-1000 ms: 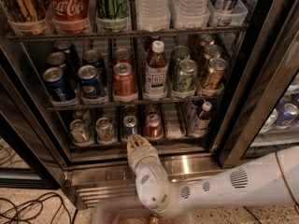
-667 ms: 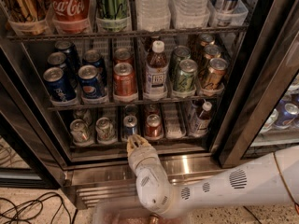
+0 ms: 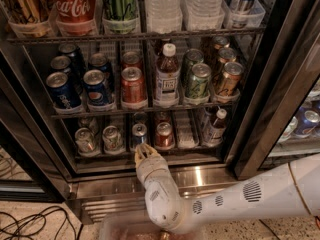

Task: Pick redbull can from bottom shelf of fridge

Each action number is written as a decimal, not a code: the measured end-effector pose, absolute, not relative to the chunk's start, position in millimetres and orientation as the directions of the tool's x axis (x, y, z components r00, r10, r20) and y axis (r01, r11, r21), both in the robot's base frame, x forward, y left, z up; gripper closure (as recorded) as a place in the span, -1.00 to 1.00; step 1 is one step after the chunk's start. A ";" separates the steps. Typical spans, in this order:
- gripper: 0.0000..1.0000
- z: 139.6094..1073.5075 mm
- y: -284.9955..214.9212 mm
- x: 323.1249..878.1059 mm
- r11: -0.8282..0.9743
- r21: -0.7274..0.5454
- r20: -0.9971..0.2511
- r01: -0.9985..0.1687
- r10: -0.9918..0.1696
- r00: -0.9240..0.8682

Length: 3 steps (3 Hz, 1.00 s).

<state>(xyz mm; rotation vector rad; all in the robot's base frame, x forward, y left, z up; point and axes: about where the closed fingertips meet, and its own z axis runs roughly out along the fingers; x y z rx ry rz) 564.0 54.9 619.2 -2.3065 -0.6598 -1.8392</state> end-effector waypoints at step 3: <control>0.22 622.2 59.5 569.7 -0.897 0.178 0.958 0.404 0.251 0.136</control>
Offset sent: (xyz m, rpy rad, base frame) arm 0.0077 0.0083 0.0058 0.0118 -0.0550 0.0217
